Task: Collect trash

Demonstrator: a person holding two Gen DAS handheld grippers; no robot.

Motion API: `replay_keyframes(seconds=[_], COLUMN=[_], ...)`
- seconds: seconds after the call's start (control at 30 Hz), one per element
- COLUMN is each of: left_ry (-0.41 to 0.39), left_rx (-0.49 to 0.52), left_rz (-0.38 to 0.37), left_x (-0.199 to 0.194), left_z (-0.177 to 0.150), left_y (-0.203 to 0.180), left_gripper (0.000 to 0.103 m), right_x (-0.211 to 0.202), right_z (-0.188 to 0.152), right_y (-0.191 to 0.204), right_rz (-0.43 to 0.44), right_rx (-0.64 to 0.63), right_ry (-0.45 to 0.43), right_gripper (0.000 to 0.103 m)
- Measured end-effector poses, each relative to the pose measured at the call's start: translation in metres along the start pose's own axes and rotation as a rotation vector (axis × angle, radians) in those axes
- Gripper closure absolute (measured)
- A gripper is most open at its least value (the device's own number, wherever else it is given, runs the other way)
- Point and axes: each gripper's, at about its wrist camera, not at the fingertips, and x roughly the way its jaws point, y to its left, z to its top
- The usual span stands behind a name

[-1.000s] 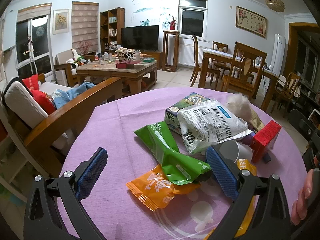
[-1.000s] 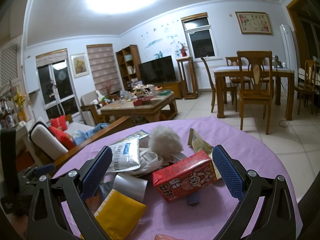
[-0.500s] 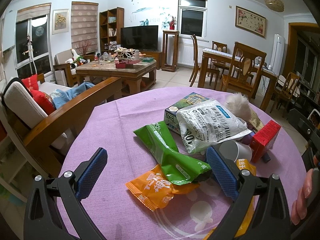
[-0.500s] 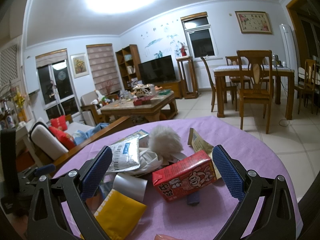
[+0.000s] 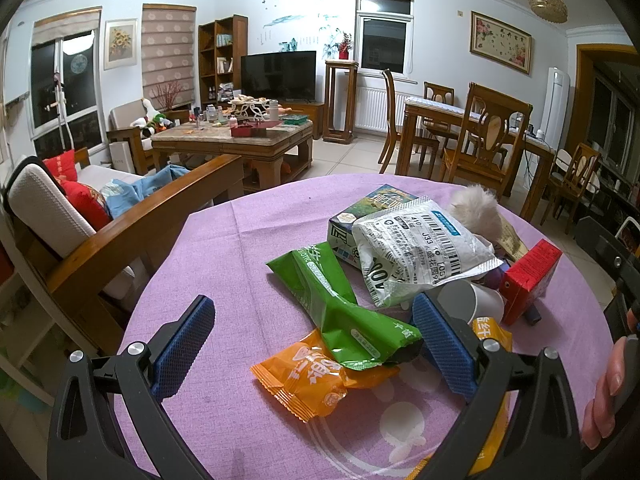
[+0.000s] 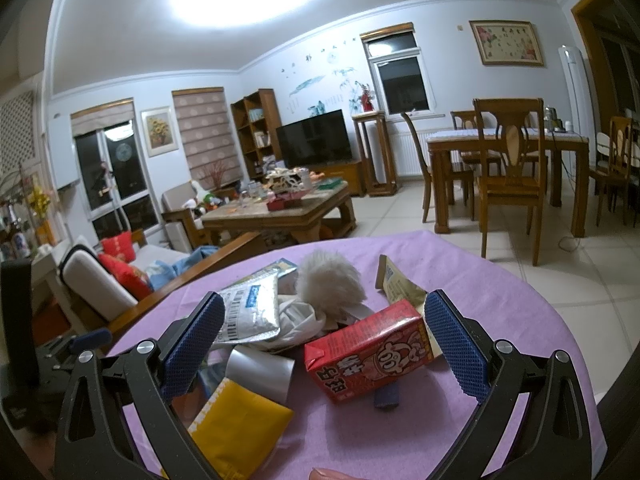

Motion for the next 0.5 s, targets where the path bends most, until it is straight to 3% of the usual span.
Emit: replay_keyframes(seconds=[0.4, 0.5], left_ry=[0.001, -0.014], left_rx=[-0.007, -0.044], left_rz=[-0.003, -0.075], left_x=[0.0001, -0.0024], left_z=[0.0001, -0.0005], left_y=[0.0000, 0.0046], left_gripper=[0.005, 0.005], right_x=[-0.0002, 0.0050], right_z=[0.0009, -0.0080], right_y=[-0.0006, -0.0082], right_rz=[0.006, 0.061], right_rx=[0.007, 0.065], right_ry=[0.003, 0.008], right_gripper=[0.004, 0.004])
